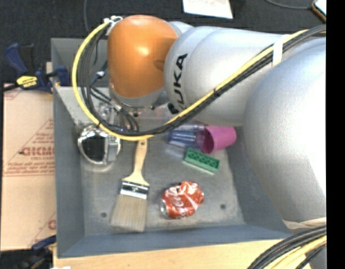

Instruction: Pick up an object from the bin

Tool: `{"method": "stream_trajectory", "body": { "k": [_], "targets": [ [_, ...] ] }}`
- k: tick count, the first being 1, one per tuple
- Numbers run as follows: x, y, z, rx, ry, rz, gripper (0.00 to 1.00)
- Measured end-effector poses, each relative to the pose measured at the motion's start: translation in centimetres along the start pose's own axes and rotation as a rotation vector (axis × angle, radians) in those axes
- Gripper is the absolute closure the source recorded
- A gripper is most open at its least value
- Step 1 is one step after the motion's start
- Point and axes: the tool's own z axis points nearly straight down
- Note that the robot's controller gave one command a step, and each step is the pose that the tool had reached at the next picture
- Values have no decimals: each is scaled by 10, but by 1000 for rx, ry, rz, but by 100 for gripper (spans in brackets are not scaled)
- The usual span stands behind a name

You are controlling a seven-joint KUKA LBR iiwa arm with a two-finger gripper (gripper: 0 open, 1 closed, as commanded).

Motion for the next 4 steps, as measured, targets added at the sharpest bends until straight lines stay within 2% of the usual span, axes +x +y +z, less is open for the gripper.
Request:
{"method": "stream_trajectory", "body": {
  "k": [1, 2, 3, 4],
  "targets": [
    [-2, -1, -5, -2, -8, 5, 0],
    [3, -32, 104, 1, -9, -249, 0],
    [-5, -40, 59, -1, -20, -389, 0],
    [-11, -42, 112, 0, -7, -371, 0]
  ]
}}
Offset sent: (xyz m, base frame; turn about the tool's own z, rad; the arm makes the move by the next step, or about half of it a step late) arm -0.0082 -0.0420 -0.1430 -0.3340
